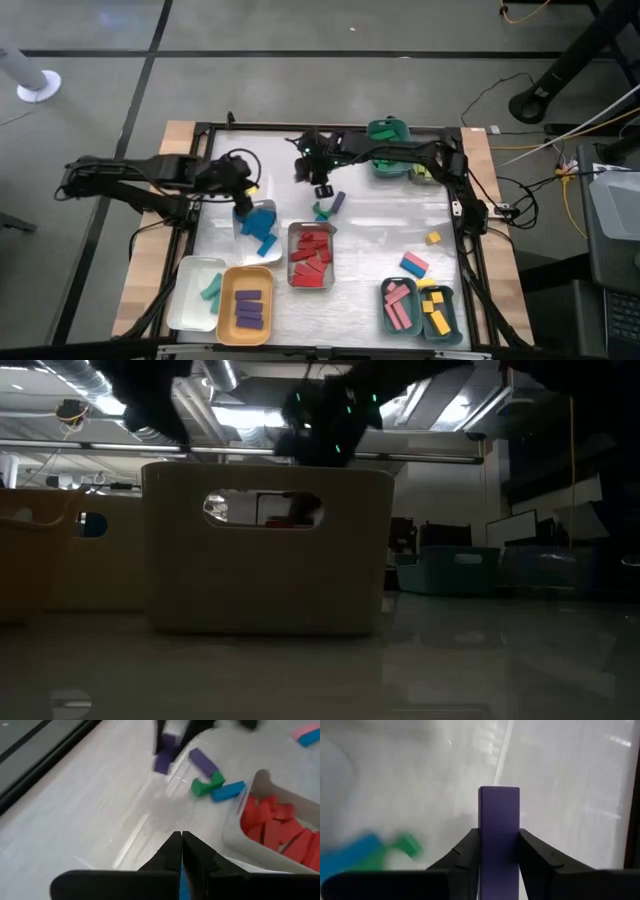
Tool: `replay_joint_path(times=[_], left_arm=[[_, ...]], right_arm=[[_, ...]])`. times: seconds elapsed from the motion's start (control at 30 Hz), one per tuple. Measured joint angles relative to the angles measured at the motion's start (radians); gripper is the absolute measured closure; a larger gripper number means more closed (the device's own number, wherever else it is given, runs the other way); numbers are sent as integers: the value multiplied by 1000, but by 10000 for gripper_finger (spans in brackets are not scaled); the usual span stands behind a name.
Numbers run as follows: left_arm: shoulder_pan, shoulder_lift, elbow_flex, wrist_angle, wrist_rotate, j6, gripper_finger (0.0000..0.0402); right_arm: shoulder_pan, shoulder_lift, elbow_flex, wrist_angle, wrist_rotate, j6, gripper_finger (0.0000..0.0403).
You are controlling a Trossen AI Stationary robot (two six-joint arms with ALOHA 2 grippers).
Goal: Sort blocks
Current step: Put the purple block into the yellow bin
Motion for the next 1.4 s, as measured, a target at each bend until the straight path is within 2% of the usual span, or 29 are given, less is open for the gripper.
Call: replay_joint_path(times=[0.17,0.27,0.5,0.7,0.83,1.0,1.17,1.4], left_arm=[[-11,-87,-114,37,-42,-49,400],[-11,-116,-164,75,-44,-39,400],[-10,-119,-229,157,-53,-22,400],[-10,-119,-245,192,-53,-49,400],[-10,-118,-246,194,-53,-97,400],[-11,-118,-246,201,-53,-137,400],[-11,-118,-246,221,-53,-147,400],[-11,-118,-246,221,-53,-147,400]], right_arm=[[104,-1,77,16,-103,53,290],[185,-1,78,96,-156,89,294],[387,50,80,340,-157,97,292],[509,128,79,498,-138,89,291],[551,176,78,616,-111,89,291],[569,225,78,725,-136,89,290],[565,236,78,753,-172,89,290],[565,236,78,791,-147,88,279]])
